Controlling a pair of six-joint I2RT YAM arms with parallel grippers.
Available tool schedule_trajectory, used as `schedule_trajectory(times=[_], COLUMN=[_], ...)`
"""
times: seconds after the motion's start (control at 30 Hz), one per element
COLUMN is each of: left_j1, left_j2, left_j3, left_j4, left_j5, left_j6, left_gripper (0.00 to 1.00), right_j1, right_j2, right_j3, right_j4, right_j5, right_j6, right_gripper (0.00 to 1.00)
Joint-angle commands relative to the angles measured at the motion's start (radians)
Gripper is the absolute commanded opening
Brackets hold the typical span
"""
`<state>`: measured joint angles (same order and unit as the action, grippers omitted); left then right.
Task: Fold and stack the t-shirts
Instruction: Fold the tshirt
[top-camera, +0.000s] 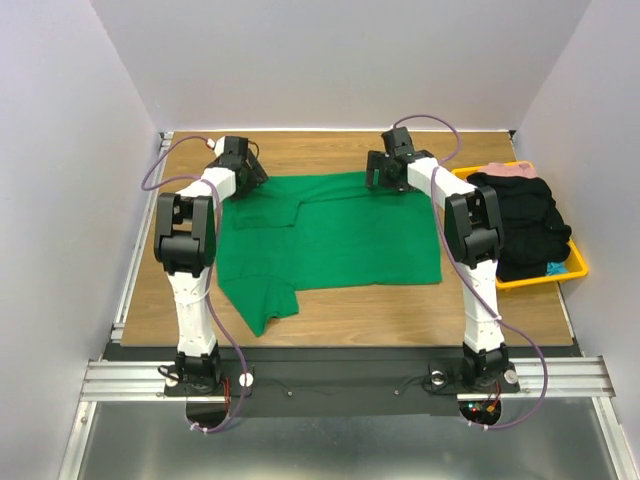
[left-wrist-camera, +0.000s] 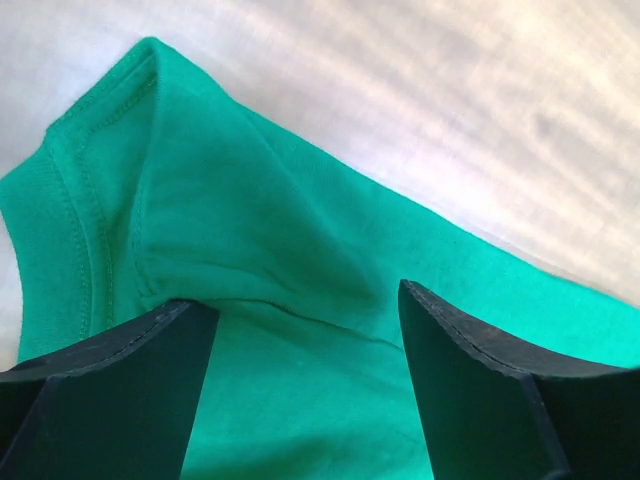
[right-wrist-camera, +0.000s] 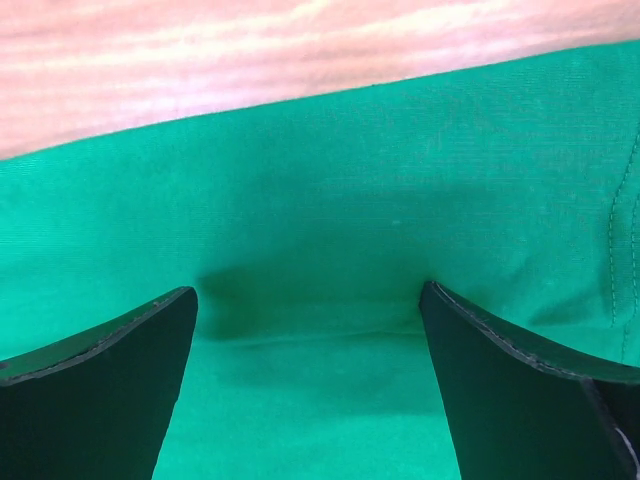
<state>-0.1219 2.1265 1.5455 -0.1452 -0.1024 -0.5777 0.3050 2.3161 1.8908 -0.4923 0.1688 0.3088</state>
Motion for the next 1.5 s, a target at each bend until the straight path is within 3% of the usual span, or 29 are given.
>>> schedule_trajectory(times=[0.0, 0.17, 0.2, 0.23, 0.27, 0.47, 0.57, 0.83, 0.87, 1.0, 1.2, 1.3, 1.47], left_j1=[0.01, 0.033, 0.036, 0.036, 0.034, 0.042, 0.041, 0.01, -0.02, -0.152, -0.342, -0.395, -0.418], left_j2=[0.131, 0.285, 0.314, 0.313, 0.306, 0.09, -0.063, -0.63, -0.675, -0.9, -1.201, -1.302, -1.304], left_j3=[0.171, 0.436, 0.506, 0.519, 0.513, 0.423, 0.325, -0.466, -0.607, -0.847, -1.088, -1.127, -1.131], left_j4=[-0.149, -0.276, -0.322, -0.332, -0.34, -0.277, -0.254, -0.062, -0.048, -0.086, -0.136, -0.166, -0.202], left_j5=[-0.046, -0.008, 0.006, 0.001, -0.034, -0.088, -0.112, -0.094, -0.077, -0.097, -0.062, -0.066, -0.054], left_j6=[0.021, 0.049, 0.052, 0.049, 0.047, 0.064, 0.044, -0.14, -0.149, -0.233, -0.407, -0.471, -0.511], left_gripper=[0.84, 0.8, 0.86, 0.96, 0.99, 0.98, 0.98, 0.98, 0.99, 0.99, 0.98, 0.98, 0.96], right_j1=[-0.061, -0.073, -0.075, -0.078, -0.079, -0.079, -0.078, -0.078, -0.078, -0.078, -0.078, -0.078, -0.078], right_j2=[0.057, 0.08, 0.083, 0.081, 0.078, -0.051, -0.186, -0.633, -0.683, -0.89, -1.031, -1.074, -1.092], right_j3=[0.028, 0.053, 0.065, 0.07, 0.073, 0.059, -0.022, -0.658, -0.718, -0.967, -1.067, -1.093, -1.121], right_j4=[0.004, 0.004, 0.004, 0.004, 0.004, 0.004, 0.011, 0.167, 0.194, 0.218, 0.218, 0.218, 0.218], right_j5=[-0.06, -0.063, -0.066, -0.072, -0.074, -0.13, -0.164, -0.203, -0.203, -0.193, -0.196, -0.207, -0.193], right_j6=[0.053, 0.032, 0.029, 0.027, 0.021, -0.01, -0.014, 0.153, 0.194, 0.259, 0.276, 0.273, 0.276], right_gripper=[1.0, 1.0, 1.0, 1.0, 1.0, 1.0, 1.0, 1.0, 1.0, 1.0, 1.0, 1.0, 1.0])
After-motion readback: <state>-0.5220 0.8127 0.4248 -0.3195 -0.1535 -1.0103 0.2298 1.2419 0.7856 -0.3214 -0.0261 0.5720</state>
